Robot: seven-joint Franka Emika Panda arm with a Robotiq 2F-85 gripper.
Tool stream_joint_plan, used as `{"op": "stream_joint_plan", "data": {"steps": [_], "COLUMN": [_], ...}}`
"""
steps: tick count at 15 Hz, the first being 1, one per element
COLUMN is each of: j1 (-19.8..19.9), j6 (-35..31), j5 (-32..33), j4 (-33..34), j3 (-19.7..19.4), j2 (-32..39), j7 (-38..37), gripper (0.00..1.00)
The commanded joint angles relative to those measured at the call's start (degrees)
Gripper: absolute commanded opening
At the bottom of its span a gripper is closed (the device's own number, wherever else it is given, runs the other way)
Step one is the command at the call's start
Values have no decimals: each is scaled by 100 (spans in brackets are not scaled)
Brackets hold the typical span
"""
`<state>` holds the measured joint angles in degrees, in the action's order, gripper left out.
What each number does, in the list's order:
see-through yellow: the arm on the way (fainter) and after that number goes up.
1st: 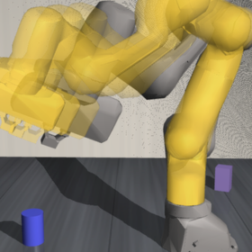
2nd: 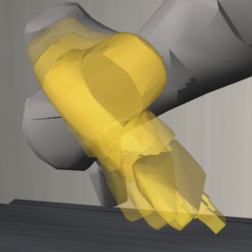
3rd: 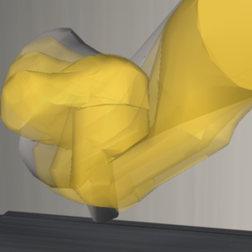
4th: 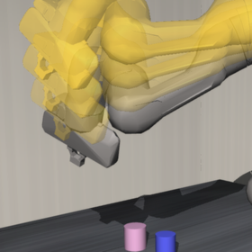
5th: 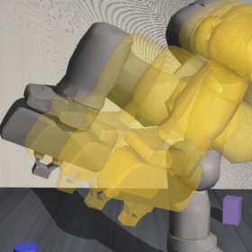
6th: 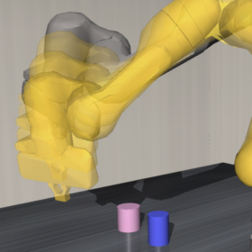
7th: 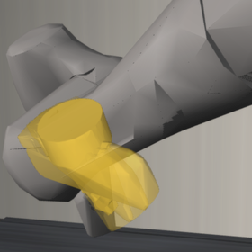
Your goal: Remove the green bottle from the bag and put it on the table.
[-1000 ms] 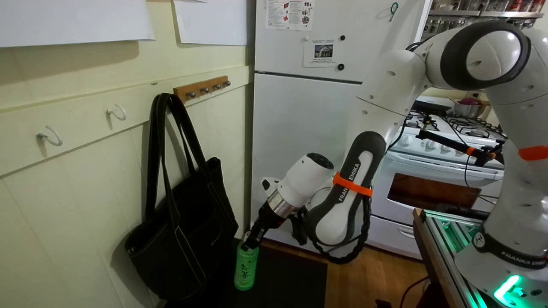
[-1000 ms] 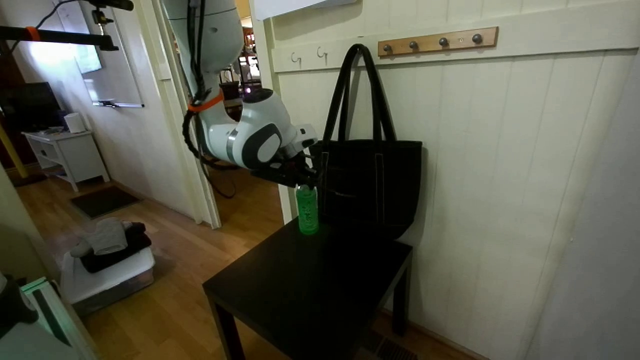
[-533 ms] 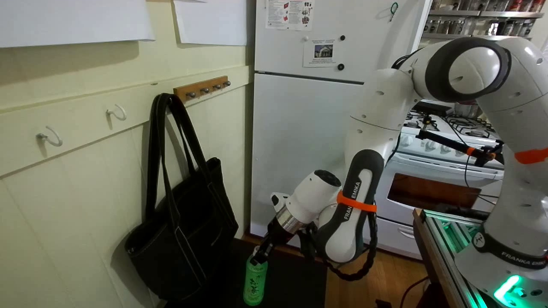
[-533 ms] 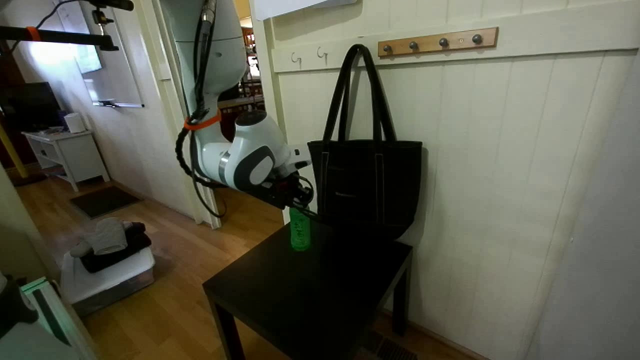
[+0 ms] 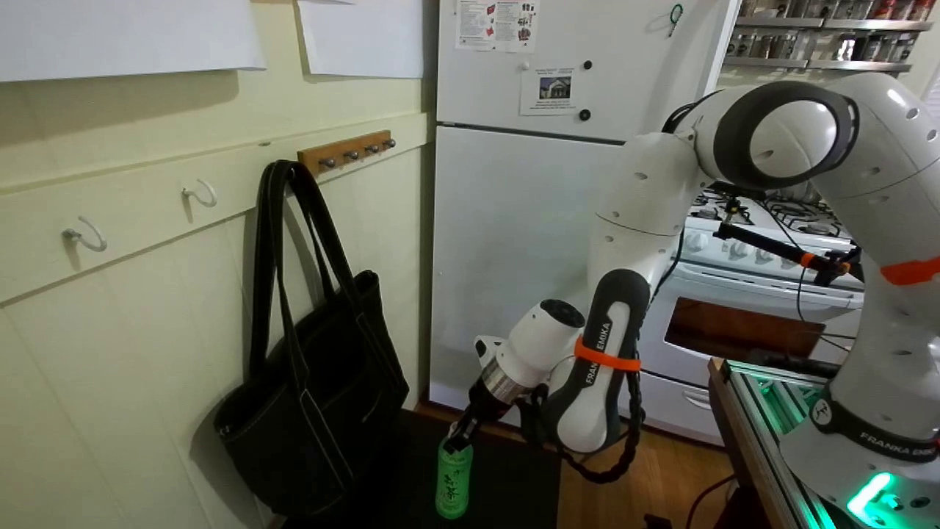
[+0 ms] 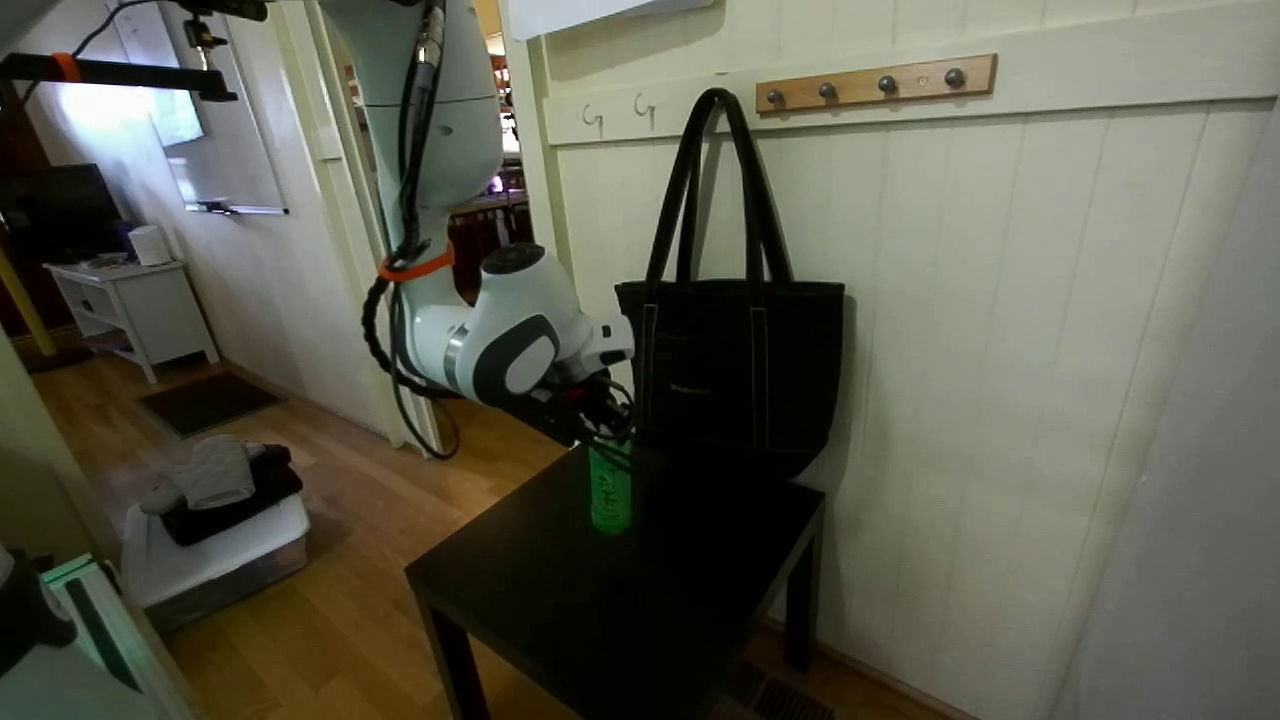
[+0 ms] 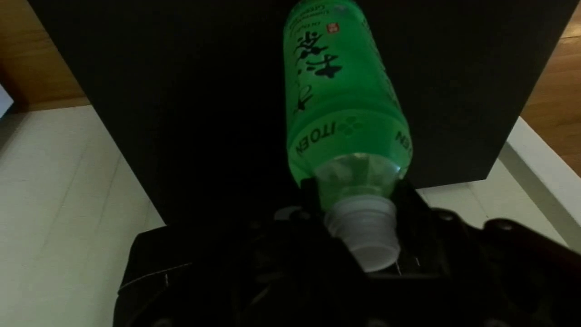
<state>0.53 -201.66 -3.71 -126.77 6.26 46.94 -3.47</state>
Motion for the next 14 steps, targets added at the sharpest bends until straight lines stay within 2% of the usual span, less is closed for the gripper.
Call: {"op": "stream_joint_plan", "data": {"steps": [1, 14], "j1": [-179, -272], "j6": [88, 23], "j5": [-115, -127], "j4": [174, 509], "j3": [-179, -313], "j2": [201, 669], "j7": [-121, -107], "gripper": [18, 18]}}
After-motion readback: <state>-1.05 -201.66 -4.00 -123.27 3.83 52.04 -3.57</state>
